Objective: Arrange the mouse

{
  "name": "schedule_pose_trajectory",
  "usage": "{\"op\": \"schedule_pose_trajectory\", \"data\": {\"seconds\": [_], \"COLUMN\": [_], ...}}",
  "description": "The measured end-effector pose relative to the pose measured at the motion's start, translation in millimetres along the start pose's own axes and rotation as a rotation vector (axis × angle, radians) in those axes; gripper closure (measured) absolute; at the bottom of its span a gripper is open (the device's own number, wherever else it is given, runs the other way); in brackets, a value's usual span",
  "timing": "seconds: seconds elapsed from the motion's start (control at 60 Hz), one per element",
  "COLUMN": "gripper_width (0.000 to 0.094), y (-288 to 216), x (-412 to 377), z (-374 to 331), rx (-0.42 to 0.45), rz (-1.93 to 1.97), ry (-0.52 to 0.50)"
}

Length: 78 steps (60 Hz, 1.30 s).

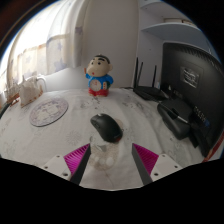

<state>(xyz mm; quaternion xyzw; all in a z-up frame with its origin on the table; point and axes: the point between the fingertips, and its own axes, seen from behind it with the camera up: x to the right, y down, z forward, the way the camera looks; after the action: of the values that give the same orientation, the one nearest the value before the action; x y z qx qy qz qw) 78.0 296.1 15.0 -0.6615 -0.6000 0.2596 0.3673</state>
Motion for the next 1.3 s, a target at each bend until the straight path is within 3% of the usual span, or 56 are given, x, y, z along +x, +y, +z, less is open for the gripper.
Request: {"op": "schedule_pose_trajectory", "data": {"seconds": [0.517,0.7,0.833,1.017,1.3], "gripper_width": [0.0092,0.0220,0.0413,0.0484,0.0505], "y": [-52.0,-58.2,-60.4,-68.9,-169.7], "x": [-1.8,-1.0,-5.2,-6.5,-68.9], "z": [114.5,126.2,128.3,124.5,86.8], "rx": [-0.027,-0.033,-0.039,-0.078,0.016], "rz": [-0.020,-0.019,-0.027,0.001,-0.003], "ry": [-0.117,-0.134,-0.144,-0.133,-0.145]}}
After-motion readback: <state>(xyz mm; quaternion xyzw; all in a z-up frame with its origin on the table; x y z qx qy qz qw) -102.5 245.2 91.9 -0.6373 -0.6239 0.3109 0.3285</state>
